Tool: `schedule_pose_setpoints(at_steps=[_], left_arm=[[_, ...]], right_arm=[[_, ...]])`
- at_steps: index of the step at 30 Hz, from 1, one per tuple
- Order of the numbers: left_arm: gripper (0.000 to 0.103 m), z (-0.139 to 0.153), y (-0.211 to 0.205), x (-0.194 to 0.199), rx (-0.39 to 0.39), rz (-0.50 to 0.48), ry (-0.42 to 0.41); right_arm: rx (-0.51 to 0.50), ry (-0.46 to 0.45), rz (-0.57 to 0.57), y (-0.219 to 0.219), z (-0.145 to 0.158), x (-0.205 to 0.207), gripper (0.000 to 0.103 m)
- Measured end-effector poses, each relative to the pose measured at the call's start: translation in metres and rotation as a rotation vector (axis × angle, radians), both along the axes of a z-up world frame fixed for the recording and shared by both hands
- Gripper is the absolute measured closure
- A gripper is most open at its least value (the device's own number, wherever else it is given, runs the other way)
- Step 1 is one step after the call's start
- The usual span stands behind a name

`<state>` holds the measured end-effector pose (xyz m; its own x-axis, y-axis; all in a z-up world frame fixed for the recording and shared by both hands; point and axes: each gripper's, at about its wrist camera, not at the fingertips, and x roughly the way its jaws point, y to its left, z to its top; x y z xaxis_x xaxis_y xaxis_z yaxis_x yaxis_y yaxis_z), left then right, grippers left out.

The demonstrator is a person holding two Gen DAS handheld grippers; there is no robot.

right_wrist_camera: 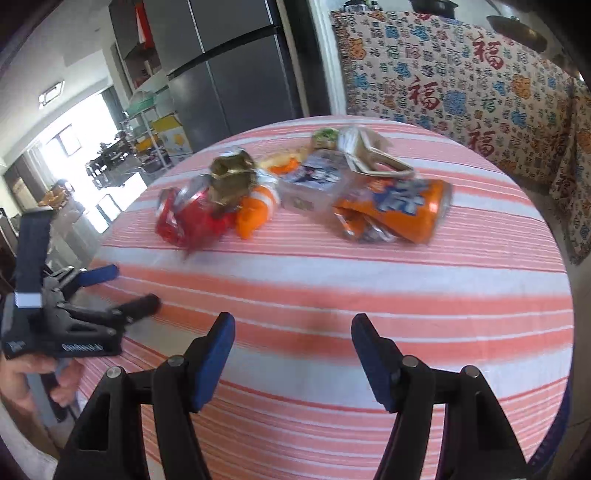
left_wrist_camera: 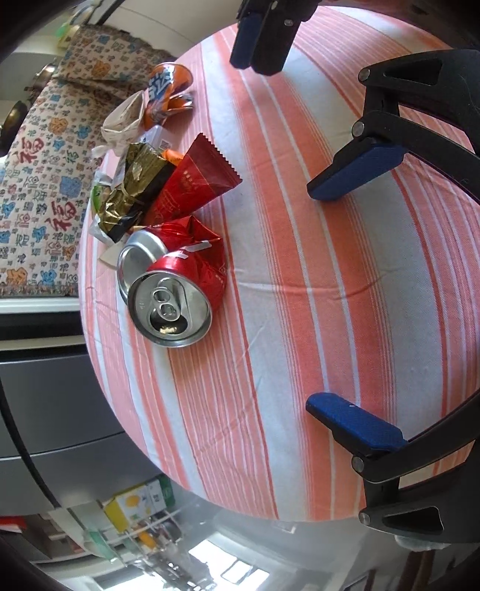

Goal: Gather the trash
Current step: 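Grasp the red snack wrapper with the right tool while the left tool grasps the crushed red can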

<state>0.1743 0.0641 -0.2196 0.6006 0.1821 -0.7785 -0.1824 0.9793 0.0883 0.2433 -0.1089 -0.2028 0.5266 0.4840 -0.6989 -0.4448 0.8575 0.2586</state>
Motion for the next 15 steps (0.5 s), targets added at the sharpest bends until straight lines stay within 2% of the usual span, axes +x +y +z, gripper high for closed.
schedule_pose_setpoints(at_steps=[2,4,7,8,9,10,15], left_arm=[[0.000,0.000,0.000,-0.001,0.000,0.000,-0.002],[0.000,0.000,0.000,-0.001,0.000,0.000,-0.003],[0.000,-0.001,-0.002,-0.003,0.000,0.002,-0.005],[0.000,-0.001,-0.002,-0.004,0.000,0.002,-0.005],[0.000,-0.002,-0.002,-0.005,0.000,0.001,-0.005],[0.000,-0.002,-0.002,-0.005,-0.001,0.002,-0.005],[0.000,-0.001,-0.003,-0.005,0.000,0.003,-0.004]], right_arm=[[0.062,0.036,0.059,0.023,0.005,0.008,0.037],[0.074,0.054,0.091,0.046,0.009,0.016,0.039],[0.092,0.090,0.059,0.063,0.007,0.035,0.045],[0.110,0.115,0.048,0.065,0.004,0.043,0.050],[0.125,0.139,0.044,0.067,0.002,0.048,0.067],[0.130,0.157,0.042,0.068,-0.001,0.052,0.091],[0.101,0.144,0.051,0.057,0.005,0.035,0.096]])
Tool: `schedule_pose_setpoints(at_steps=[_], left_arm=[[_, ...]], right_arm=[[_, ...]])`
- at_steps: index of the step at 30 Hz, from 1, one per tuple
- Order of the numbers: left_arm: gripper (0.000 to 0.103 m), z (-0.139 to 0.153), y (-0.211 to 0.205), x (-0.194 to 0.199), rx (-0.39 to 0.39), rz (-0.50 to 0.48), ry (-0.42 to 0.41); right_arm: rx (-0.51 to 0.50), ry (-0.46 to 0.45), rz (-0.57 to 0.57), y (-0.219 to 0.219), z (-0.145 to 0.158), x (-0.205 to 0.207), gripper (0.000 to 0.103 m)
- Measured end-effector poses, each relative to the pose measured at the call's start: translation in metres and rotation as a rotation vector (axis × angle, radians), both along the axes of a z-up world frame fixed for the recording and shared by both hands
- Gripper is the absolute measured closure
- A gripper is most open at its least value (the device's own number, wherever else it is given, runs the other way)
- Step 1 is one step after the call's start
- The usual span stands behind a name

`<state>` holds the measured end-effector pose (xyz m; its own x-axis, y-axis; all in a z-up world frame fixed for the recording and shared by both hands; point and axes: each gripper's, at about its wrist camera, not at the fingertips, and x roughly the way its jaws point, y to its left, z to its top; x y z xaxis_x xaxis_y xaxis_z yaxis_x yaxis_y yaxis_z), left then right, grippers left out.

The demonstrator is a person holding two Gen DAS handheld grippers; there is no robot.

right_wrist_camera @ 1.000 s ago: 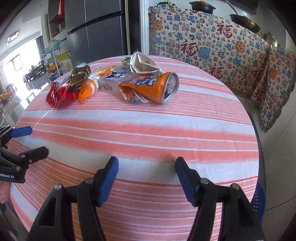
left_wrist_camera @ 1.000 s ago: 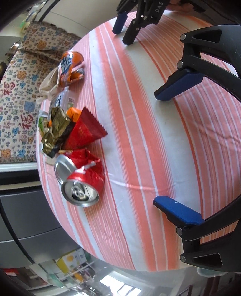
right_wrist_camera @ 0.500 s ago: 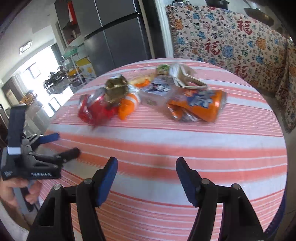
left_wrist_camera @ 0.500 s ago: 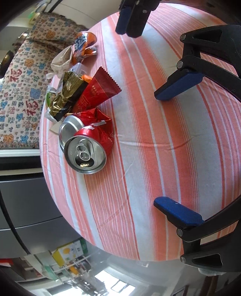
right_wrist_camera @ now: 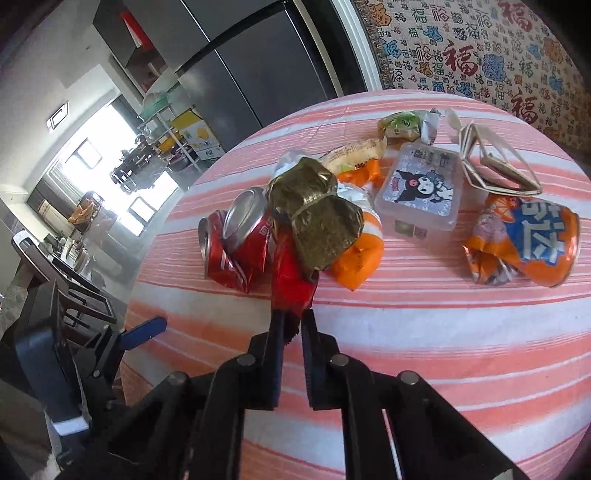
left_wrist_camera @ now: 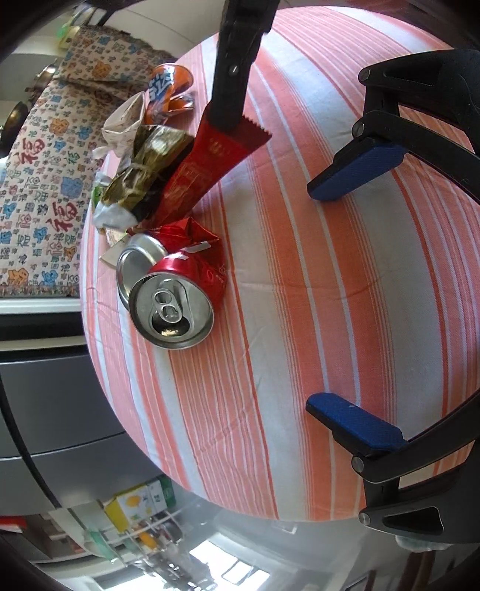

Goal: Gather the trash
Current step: 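Grasp the red snack wrapper with the right tool while the left tool grasps the crushed red can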

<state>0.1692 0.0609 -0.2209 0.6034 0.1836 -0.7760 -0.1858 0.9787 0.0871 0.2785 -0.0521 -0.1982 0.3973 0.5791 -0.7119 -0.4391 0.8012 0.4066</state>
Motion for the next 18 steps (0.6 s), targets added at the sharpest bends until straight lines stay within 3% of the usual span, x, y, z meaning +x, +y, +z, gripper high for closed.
schedule_pose_setpoints(at_steps=[1,8,12,14,15,16,18], left_arm=[[0.000,0.000,0.000,0.000,0.000,0.000,0.000],[0.000,0.000,0.001,0.000,0.000,0.002,0.000],[0.000,0.000,0.001,-0.002,0.000,0.010,-0.002],[0.000,0.000,0.002,-0.002,0.000,0.013,-0.003],[0.000,0.000,0.002,-0.003,0.000,0.014,-0.004],[0.000,0.000,0.002,-0.003,0.000,0.015,-0.005],[0.000,0.000,0.002,-0.004,-0.001,0.015,-0.005]], right_arm=[[-0.005,-0.009,0.007,-0.007,0.003,-0.007,0.101],[-0.138,-0.056,-0.016,-0.077,-0.001,-0.059,0.101],[-0.178,-0.093,-0.028,-0.089,-0.007,-0.072,0.094],[-0.156,-0.089,-0.011,-0.082,-0.008,-0.070,0.072],[-0.138,-0.101,-0.002,-0.076,-0.004,-0.067,0.053],[-0.122,-0.123,0.008,-0.068,0.001,-0.064,0.047],[-0.111,-0.135,0.040,-0.050,0.006,-0.050,0.047]])
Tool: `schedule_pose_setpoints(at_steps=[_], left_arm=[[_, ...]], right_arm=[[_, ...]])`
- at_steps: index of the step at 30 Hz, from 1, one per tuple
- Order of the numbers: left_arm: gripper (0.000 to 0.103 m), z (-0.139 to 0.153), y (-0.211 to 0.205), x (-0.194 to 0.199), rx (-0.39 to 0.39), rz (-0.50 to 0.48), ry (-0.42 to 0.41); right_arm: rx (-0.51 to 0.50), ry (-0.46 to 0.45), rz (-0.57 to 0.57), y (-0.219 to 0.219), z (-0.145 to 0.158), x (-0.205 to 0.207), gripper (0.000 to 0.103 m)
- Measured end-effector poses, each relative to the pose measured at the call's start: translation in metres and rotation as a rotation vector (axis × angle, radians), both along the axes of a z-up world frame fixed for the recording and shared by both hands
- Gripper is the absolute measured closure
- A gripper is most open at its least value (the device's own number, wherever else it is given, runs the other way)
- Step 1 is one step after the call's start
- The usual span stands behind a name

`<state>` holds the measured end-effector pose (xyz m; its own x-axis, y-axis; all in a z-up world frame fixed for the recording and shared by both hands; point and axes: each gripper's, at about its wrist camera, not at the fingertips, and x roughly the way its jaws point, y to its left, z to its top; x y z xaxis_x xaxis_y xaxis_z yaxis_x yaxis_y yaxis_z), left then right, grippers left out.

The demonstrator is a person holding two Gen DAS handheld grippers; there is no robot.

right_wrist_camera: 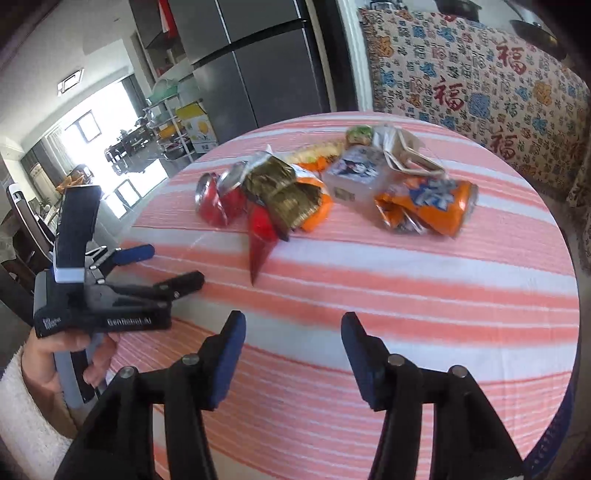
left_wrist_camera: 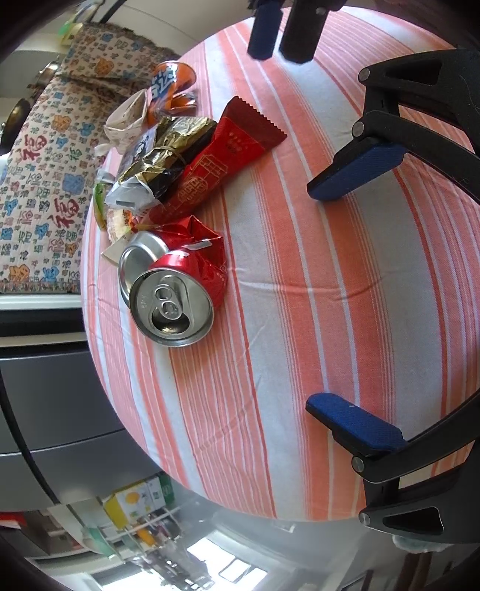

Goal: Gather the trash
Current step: 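Grasp the red snack wrapper with the right tool while the left tool grasps the crushed red can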

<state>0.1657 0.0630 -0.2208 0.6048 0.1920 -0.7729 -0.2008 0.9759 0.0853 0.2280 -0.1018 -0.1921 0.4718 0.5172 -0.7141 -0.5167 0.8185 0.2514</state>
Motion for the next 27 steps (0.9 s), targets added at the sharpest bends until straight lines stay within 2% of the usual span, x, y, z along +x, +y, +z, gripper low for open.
schedule_pose_setpoints(at_steps=[4,5,6,7,10,14,19,23,24,25,27], left_arm=[[0.000,0.000,-0.001,-0.001,0.000,0.000,0.000],[0.000,0.000,-0.002,-0.001,0.000,0.000,0.000],[0.000,0.000,-0.002,-0.001,0.000,-0.001,0.001],[0.000,0.000,-0.002,0.000,0.000,-0.002,0.001],[0.000,0.001,-0.003,0.001,0.001,-0.005,0.003],[0.000,0.001,-0.003,0.001,0.003,-0.005,0.004],[0.000,0.000,-0.004,0.001,0.003,-0.004,0.003],[0.000,0.000,-0.004,0.001,0.003,-0.003,0.002],[0.000,0.000,-0.003,0.001,0.003,-0.003,0.002],[0.000,0.000,-0.004,0.001,0.003,-0.003,0.002],[0.000,0.000,-0.004,0.001,0.003,-0.003,0.002]], right_arm=[[0.012,0.043,0.008,0.032,-0.005,0.034,0.051],[0.017,0.055,0.005,0.038,-0.008,0.043,0.057],[0.023,0.069,0.008,0.042,-0.011,0.049,0.082],[0.022,0.089,0.012,0.045,-0.014,0.052,0.096],[0.033,0.081,0.011,0.037,-0.009,0.042,0.096],[-0.028,0.063,0.033,0.002,-0.004,0.003,0.097],[-0.144,0.020,-0.026,-0.045,-0.006,-0.032,0.096],[-0.180,0.009,-0.025,-0.053,-0.012,-0.043,0.092],[-0.180,0.004,-0.019,-0.053,-0.012,-0.043,0.082],[-0.170,0.003,-0.009,-0.053,-0.011,-0.043,0.063],[-0.154,-0.014,0.013,-0.052,-0.006,-0.045,0.047]])
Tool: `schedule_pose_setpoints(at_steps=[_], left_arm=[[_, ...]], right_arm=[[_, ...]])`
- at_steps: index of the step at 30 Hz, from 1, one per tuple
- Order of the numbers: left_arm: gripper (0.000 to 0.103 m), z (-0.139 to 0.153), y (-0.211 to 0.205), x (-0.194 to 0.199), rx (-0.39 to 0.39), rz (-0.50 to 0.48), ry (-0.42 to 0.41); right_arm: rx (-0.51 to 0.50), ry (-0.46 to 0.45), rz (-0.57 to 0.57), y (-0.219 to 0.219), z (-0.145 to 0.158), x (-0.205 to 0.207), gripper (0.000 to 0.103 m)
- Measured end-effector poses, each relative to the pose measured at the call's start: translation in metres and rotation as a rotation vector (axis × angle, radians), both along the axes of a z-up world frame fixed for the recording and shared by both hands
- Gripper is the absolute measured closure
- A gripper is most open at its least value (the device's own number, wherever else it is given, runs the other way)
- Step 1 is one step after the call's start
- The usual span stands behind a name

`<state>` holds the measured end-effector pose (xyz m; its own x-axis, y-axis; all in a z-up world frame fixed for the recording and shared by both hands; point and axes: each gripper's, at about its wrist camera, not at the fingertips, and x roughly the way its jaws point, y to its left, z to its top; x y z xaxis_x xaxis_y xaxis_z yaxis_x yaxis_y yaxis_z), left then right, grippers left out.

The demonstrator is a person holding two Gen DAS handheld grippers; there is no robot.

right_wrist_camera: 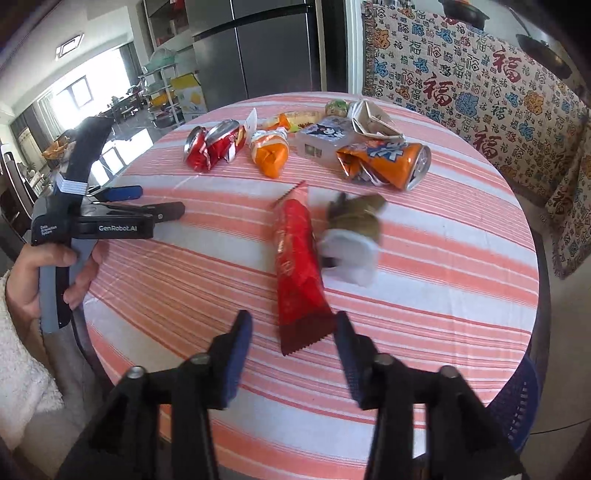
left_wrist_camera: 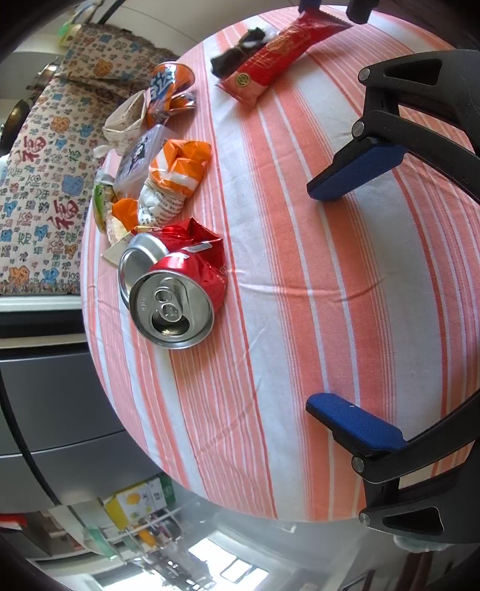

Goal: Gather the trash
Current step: 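Grasp the red snack wrapper with the right tool while the left tool grasps the crushed red can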

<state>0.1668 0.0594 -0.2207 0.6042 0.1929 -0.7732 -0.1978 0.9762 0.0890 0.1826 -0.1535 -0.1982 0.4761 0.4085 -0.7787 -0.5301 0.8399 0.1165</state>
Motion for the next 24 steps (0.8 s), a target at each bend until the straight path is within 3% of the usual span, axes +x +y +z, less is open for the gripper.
schedule_pose_setpoints(at_steps=[6,13,24], left_arm=[[0.000,0.000,0.000,0.000,-0.002,-0.003,0.001],[0.000,0.009,0.024,0.032,-0.089,-0.129,0.050],[0.001,0.020,0.031,0.086,-0.064,-0.269,0.020]], right_arm=[[-0.043,0.013,0.040,0.011,0.003,0.012,0.047],[-0.087,0.113,0.101,0.037,-0.012,0.038,0.047],[-0.103,0.146,0.052,0.059,-0.014,0.065,0.045]])
